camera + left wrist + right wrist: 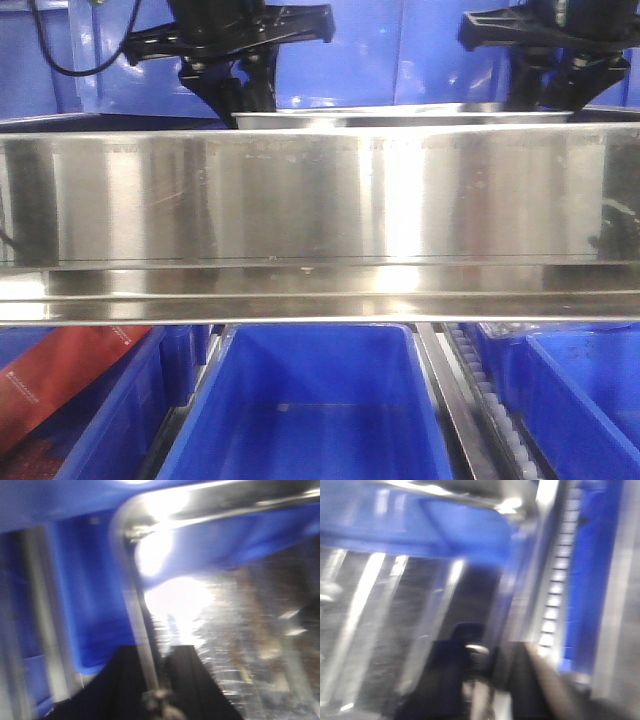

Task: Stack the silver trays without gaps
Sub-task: 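Close both grippers on the tray edges and lift it off the shelf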

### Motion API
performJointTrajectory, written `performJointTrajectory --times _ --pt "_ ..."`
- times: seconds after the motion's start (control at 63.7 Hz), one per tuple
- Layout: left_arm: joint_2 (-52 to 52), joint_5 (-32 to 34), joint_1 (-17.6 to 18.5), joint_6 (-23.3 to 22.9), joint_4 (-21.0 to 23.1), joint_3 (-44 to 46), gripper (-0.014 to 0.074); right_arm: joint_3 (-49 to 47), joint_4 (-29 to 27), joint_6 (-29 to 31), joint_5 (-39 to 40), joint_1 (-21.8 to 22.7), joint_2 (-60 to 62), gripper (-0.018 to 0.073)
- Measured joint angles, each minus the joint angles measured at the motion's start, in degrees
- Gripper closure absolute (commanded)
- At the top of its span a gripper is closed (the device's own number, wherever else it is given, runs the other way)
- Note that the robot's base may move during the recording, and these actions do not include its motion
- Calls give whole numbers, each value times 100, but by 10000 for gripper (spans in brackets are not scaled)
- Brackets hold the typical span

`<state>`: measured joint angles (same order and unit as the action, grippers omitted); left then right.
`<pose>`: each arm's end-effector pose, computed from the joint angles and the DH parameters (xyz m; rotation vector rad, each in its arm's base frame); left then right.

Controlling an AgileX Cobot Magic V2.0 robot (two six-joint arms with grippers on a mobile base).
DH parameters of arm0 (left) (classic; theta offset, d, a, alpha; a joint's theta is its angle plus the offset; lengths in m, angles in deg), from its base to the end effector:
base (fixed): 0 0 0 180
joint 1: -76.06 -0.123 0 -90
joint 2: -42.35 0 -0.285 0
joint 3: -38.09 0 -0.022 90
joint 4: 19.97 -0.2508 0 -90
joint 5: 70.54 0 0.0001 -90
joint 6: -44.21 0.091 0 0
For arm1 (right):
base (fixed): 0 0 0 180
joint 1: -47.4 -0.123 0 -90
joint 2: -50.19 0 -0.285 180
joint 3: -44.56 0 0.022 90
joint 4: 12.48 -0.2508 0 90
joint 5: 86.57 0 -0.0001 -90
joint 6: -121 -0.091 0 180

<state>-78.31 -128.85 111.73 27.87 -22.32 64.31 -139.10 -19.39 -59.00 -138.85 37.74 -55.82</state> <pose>0.3582 -0.2532 0.2898 0.4685 2.6459 -0.2371 0.3607 0.0702 0.2830 -0.1570 2.6985 0.2022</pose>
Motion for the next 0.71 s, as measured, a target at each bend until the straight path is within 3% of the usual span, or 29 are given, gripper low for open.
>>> performJointTrajectory --times 0.706 --pt "246 -164 0 -28 125 0 615 0 -11 -57 -245 13 542 639"
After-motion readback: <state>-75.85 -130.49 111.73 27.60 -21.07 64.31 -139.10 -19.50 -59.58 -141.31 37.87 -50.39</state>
